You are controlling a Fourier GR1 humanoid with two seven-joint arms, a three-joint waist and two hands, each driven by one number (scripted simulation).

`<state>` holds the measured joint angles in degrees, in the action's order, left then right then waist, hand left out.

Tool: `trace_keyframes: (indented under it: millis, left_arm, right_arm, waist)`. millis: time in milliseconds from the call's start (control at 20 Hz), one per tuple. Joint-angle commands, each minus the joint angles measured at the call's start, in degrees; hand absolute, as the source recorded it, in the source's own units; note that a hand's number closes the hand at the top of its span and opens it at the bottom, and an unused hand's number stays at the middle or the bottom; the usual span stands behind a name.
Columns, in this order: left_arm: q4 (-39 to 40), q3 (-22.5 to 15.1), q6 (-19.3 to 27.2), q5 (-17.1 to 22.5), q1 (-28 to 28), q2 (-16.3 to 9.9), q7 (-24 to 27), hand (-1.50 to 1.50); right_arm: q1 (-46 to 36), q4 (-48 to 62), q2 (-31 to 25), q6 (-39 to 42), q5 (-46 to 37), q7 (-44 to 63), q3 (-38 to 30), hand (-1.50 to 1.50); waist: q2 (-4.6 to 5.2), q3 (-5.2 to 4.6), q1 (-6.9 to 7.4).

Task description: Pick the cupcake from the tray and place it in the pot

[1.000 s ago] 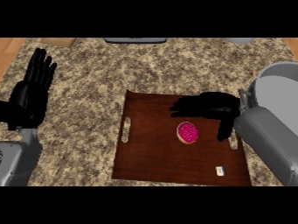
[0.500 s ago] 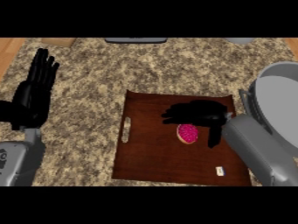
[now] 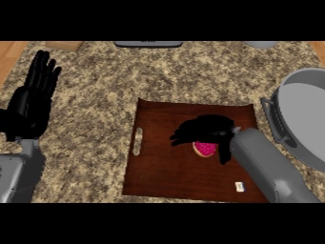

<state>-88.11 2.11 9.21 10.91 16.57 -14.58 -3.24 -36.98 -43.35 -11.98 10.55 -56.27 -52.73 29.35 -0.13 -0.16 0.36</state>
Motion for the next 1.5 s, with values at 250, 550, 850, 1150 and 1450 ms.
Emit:
trace_keyframes:
  millis: [250,550,850,1150,1450]
  left_arm:
    - [-1.3,1.2,-1.0,-0.2,-0.6,-0.5,-0.9,0.00]
    - [0.4,1.0,-0.7,-1.4,-1.3,1.4,1.7,0.00]
    - [0.0,1.2,-1.6,-0.7,-1.9,1.4,2.2,0.00]
    - [-0.4,2.2,-1.1,-0.8,-1.8,0.4,1.6,0.00]
    - [-0.9,1.6,-1.2,-1.0,-1.4,0.8,1.7,0.00]
  right_arm:
    - [3.2,0.7,3.6,-8.7,-3.1,-8.3,1.1,1.50]
    - [7.5,-7.2,2.8,-6.5,-4.3,-5.4,0.6,1.50]
    - [0.3,-3.1,2.2,-9.2,-1.3,16.0,-15.6,1.50]
    - [-2.5,1.3,-1.5,-14.3,0.8,40.3,-29.0,1.50]
    - [-9.2,2.8,-4.0,-25.6,-1.9,66.0,-38.1,1.50]
  waist:
    - [0.19,0.19,0.19]
    - [0.04,0.16,-0.55]
    - [0.59,0.14,-0.67]
    - [1.25,-0.16,-2.20]
    - [1.21,-0.46,0.13]
